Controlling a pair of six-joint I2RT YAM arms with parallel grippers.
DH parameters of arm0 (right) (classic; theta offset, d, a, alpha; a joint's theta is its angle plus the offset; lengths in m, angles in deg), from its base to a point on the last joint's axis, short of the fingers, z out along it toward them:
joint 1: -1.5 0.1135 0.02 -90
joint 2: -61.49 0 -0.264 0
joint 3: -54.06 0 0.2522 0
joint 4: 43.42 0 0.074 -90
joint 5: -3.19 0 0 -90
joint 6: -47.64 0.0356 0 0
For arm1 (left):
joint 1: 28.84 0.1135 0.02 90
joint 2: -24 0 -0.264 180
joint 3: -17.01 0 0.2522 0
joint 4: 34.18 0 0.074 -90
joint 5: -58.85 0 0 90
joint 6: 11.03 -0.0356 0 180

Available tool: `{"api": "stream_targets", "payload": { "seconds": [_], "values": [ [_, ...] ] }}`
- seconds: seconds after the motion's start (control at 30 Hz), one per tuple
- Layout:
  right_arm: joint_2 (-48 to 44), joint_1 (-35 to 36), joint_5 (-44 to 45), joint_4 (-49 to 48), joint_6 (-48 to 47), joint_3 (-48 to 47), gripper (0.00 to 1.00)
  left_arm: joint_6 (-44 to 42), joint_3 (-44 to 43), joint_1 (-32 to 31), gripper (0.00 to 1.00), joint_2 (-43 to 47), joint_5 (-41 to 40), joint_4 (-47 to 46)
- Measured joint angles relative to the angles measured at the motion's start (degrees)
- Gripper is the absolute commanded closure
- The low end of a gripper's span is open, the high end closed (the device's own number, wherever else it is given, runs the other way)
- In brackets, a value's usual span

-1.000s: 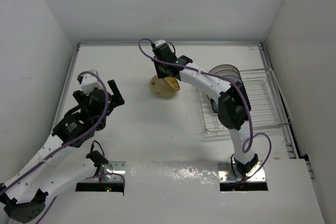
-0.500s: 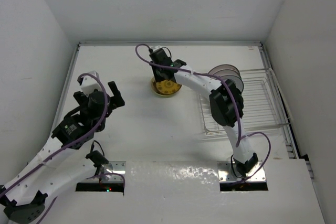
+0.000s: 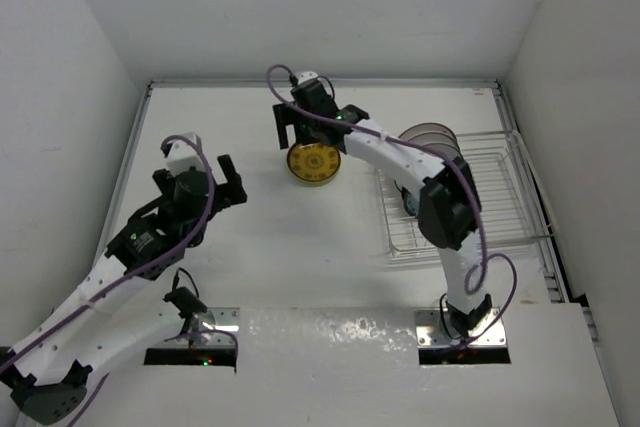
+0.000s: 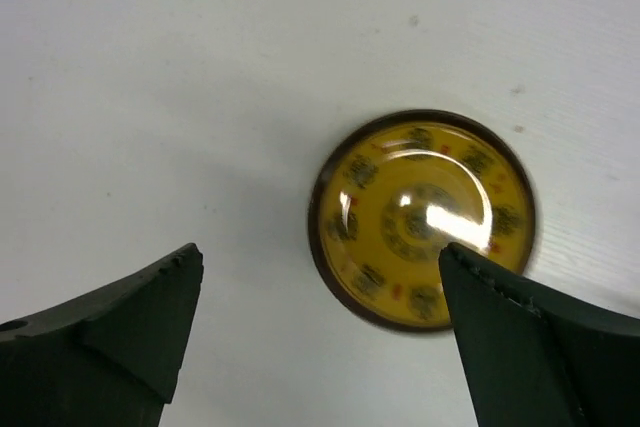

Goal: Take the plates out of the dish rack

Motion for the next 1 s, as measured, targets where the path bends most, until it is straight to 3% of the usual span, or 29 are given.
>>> {"api": "stream_targets", "payload": {
  "seconds": [0.23,0.4,0.53,0.67,0.8,1.0],
  "values": [
    [-29.1,-0.9,11.0,7.2,-3.0,14.6,0.01,-0.7,1.1,-0.3,0.00,-9.7,18.9,-11.3],
    [-56.6,-9.6,19.9,12.9,-2.3,30.1,0.01,-2.1,-0.1,-5.5,0.01,-25.4,28.8,-22.8],
    [-71.4,-11.3,27.0,22.5,-1.3,33.6,0.01,-6.3,-3.4,-9.7,0.08,-37.3,38.5,-34.0],
    [-81.0,-11.1,30.7,29.1,0.1,33.0,0.01,-11.4,-11.5,-11.8,0.38,-45.7,46.7,-39.8],
    [-86.7,-11.1,32.3,34.2,1.0,32.7,0.01,-16.7,-25.9,-13.4,0.51,-56.2,51.7,-43.3],
    [-88.7,-11.1,32.2,38.4,1.2,33.0,0.01,-22.8,-41.6,-15.3,0.57,-69.4,55.9,-41.2]
  ]
}}
